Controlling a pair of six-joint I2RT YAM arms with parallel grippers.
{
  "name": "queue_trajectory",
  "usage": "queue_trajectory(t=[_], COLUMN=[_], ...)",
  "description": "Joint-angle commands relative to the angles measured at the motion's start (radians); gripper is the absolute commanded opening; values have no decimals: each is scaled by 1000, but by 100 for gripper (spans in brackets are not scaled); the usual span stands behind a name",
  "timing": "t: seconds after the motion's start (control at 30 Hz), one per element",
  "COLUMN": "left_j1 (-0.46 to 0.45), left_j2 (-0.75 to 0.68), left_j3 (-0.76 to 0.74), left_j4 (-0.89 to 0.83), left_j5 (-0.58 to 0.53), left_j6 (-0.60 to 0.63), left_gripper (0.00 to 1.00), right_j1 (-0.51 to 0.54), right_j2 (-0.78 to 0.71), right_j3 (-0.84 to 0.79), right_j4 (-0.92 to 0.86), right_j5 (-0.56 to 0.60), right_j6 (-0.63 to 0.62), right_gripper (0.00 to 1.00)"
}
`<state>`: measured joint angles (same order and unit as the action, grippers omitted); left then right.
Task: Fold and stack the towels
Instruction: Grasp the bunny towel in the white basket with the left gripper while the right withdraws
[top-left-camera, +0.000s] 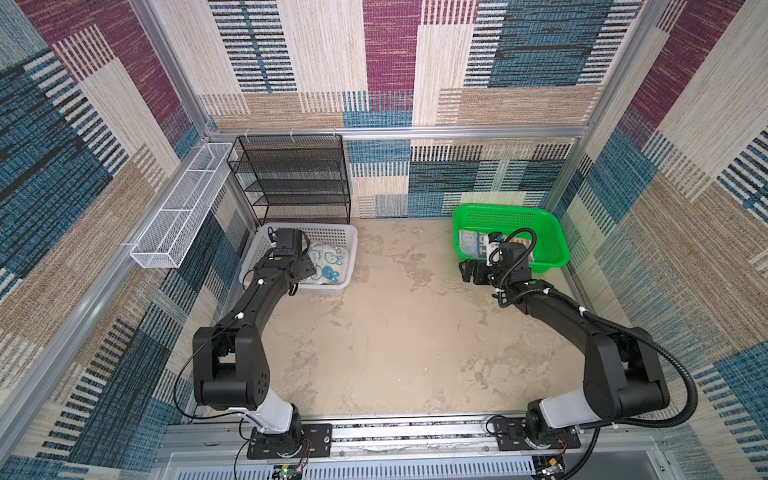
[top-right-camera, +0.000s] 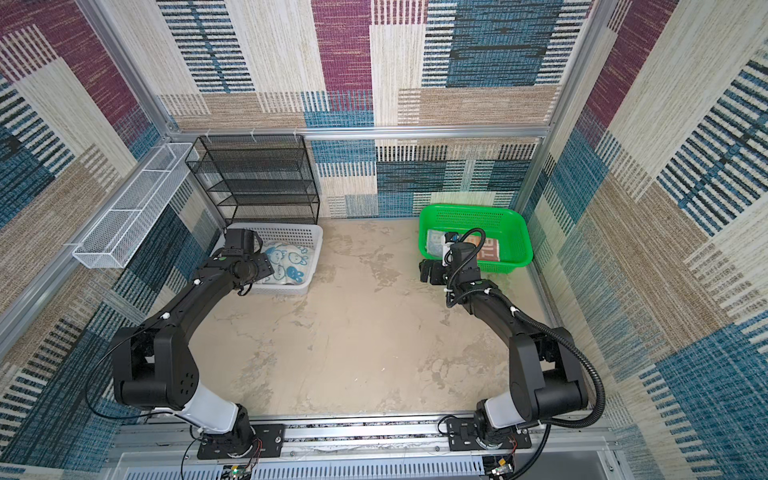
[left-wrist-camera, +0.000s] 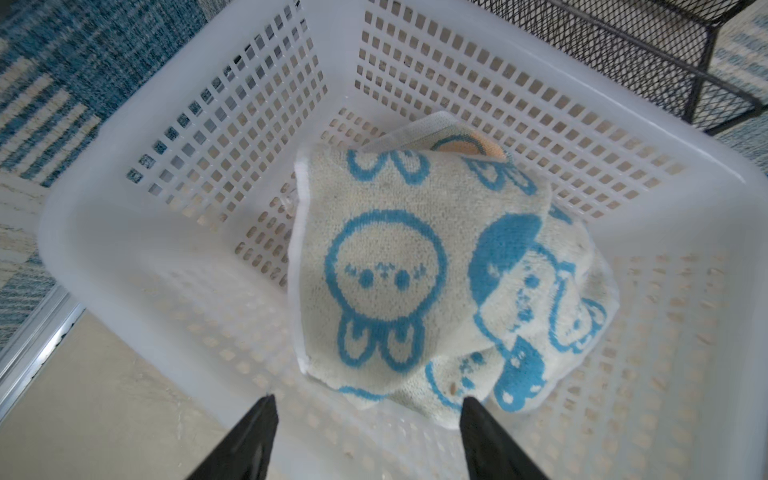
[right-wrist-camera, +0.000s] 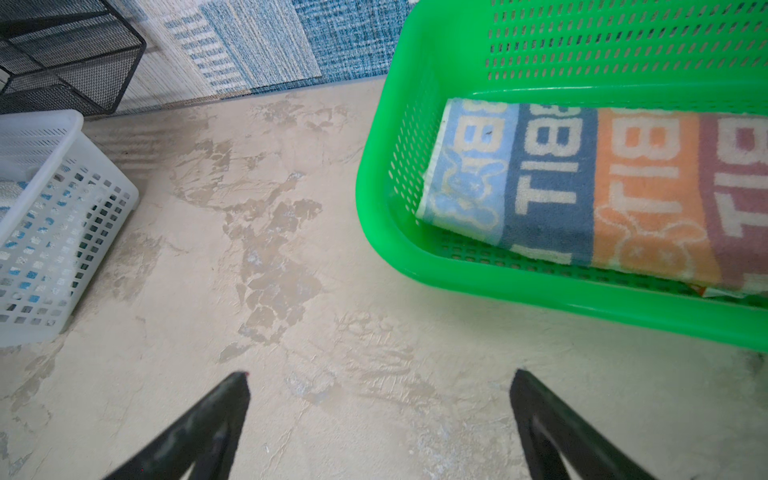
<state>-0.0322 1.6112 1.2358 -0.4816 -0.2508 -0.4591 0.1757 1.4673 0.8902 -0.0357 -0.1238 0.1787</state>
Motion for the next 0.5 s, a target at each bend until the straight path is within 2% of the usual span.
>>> queue_trajectory(t=[0.0, 0.17, 0.33, 0.47], left_j1=[13, 14, 14, 14], left_j2=[60, 120, 117, 77], left_j3=[33, 56, 60, 76], left_j4=[42, 42, 42, 33], left_j5=[35, 29, 34, 64], left_j6=[43, 46, 39, 52], left_gripper=[66, 44, 0, 0], right_j1=[1, 1, 0, 0], right_j2=[-7, 0, -2, -3], right_j3=[-1, 1, 1, -1], right_j4=[46, 48, 45, 52], right_j5=[-12, -23, -22, -30], right_j6=[7, 7, 5, 7], right_gripper=[100, 100, 100, 100])
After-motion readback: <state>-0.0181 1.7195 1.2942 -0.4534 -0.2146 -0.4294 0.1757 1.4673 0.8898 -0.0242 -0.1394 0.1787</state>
